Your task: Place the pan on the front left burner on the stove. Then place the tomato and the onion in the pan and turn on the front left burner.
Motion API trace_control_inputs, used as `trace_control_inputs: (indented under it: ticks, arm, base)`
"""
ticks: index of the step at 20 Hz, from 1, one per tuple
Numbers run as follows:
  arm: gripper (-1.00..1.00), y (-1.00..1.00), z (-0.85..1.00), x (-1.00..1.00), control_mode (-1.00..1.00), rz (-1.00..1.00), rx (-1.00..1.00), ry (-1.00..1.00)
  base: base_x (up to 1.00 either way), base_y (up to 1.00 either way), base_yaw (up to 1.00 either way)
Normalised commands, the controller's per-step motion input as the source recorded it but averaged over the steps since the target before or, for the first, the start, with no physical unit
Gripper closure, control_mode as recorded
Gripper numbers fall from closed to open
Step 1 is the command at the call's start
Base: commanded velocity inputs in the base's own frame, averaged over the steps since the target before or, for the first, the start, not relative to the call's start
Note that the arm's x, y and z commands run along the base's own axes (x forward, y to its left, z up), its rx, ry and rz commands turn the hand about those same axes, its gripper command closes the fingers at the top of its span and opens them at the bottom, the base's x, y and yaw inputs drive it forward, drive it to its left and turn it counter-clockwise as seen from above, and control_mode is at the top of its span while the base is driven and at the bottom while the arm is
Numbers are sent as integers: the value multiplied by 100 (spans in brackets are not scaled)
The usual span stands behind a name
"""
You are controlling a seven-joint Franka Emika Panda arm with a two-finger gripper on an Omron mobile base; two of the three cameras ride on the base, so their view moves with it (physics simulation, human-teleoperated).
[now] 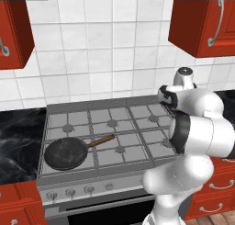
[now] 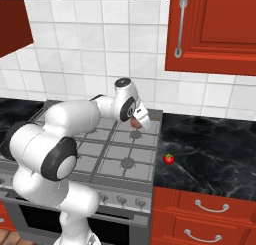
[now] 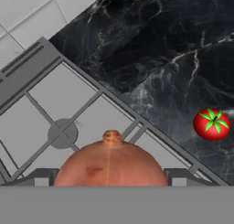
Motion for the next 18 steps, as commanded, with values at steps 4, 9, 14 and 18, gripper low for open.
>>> trace_control_inputs:
  ticks: [4,9,14,18]
  arm:
    - [100,49,23,-16,-100,-2,0,-1]
    - [100,43,22,-14,-100,0,0,0]
    - [100,40,10,-12,-100,2,0,0]
    - [100,44,0,-10,-100,7,0,0]
  base:
    - [0,0,0]
    - [0,0,0]
    - [0,0,0]
    - [0,0,0]
